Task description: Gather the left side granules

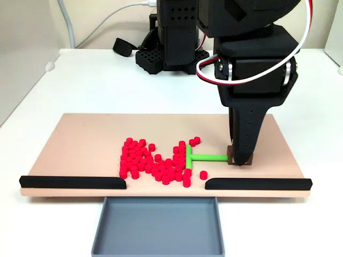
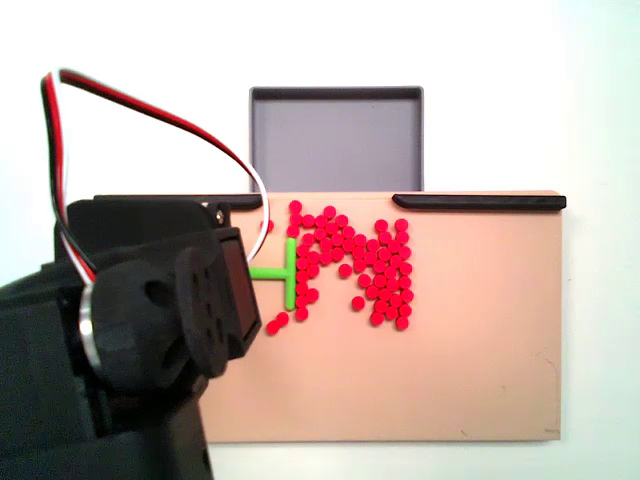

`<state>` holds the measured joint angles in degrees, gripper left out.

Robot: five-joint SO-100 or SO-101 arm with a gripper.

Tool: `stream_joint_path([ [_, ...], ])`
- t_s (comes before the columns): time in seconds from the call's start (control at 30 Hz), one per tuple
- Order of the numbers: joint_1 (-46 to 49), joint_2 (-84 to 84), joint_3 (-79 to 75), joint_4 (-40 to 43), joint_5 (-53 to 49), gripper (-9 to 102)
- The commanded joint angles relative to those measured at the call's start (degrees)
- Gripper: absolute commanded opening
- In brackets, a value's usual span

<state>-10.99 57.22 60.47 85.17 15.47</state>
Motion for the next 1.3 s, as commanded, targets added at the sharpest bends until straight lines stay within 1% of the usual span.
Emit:
stream_joint_path([
  [0.0,1.0,1.7,-0.4,0.0,-1.1,0],
  [1.27,0.1,5.5,-0.4,0.7,-3.3,0],
])
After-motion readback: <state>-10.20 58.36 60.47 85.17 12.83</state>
